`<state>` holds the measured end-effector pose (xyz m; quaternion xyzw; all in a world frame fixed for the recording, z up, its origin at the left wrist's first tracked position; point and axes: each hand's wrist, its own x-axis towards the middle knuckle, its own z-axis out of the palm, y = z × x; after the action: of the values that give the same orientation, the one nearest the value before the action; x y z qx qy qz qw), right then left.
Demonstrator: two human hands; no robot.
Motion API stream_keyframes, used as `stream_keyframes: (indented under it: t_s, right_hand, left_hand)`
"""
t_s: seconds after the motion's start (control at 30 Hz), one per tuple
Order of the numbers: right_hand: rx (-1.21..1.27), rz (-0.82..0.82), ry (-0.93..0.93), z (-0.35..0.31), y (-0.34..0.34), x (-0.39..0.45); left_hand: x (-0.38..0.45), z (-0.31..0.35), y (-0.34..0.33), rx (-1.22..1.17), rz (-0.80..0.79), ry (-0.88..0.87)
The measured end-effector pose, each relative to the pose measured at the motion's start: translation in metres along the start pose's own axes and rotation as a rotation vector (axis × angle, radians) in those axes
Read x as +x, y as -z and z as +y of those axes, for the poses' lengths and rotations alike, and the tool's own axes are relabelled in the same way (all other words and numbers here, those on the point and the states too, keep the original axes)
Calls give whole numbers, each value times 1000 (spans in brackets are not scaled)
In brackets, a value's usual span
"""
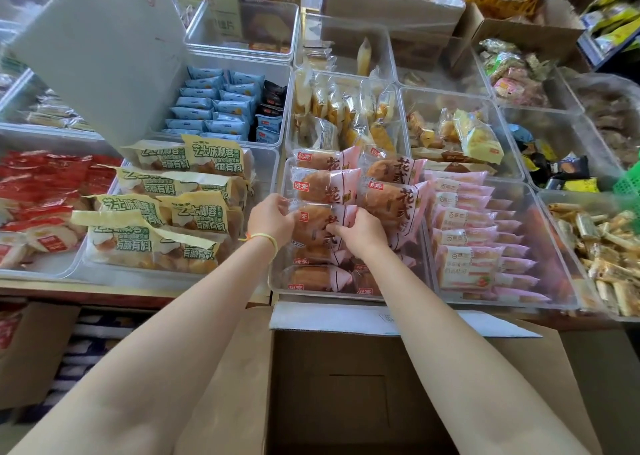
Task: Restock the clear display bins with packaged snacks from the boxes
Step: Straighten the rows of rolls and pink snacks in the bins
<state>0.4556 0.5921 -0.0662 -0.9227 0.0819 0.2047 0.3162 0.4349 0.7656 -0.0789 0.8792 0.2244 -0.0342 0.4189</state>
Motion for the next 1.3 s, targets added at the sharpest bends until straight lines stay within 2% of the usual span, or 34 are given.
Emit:
stream_keyframes:
  t_s: [0.07,0.17,0.23,0.27,0.33,0.4,0.5,0.6,0.63,0.73,0.8,0.87,0.97,1.07,1.2,1.3]
  right_hand:
    - [-94,74,51,-4,9,-5]
    - [-185,298,272,-19,24,-5]
    - [-312,382,420,-35,30,3]
    - [-401,360,460,-42,31,9]
    - [-517,218,445,-49,25,22]
    - [-507,89,379,-49,14,31]
    - [-383,69,391,-47,4,38]
    - [-377,74,412,-42,4,45]
    - [-402,64,395,-41,5,48]
    - [-628,25,391,-47,9,54]
    - [-765,43,453,-49,9,51]
    - [-731,132,523,-44,9,42]
    - [-541,352,575,-27,8,30]
    - [-544,295,488,-12,4,32]
    - [-566,187,431,-9,10,47]
    - [-531,222,467,-19,16,55]
  left_hand:
    - [-3,0,1,-27,-20,-11]
    - [-8,2,2,-104,-24,-69]
    - [-8,5,2,-140,-8,-90]
    - [-7,9,2,-147,-6,-100]
    - [-5,13,2,-177,-37,-133]
    - [-2,15,0,-204,-90,-152]
    - [-1,11,-2,-189,-113,-140]
    - [-1,9,-2,-173,-110,-223]
    - [0,9,-2,-92,-108,-251]
    - [2,12,-6,523,-35,-358]
    - [1,16,-9,777,-26,-450]
    - [-3,19,-13,843,-31,-541]
    - [-7,16,-19,821,-56,-693]
    - [-6,12,-30,874,-122,-727]
    - [13,18,-40,967,-124,-710]
    - [24,19,-42,970,-120,-690]
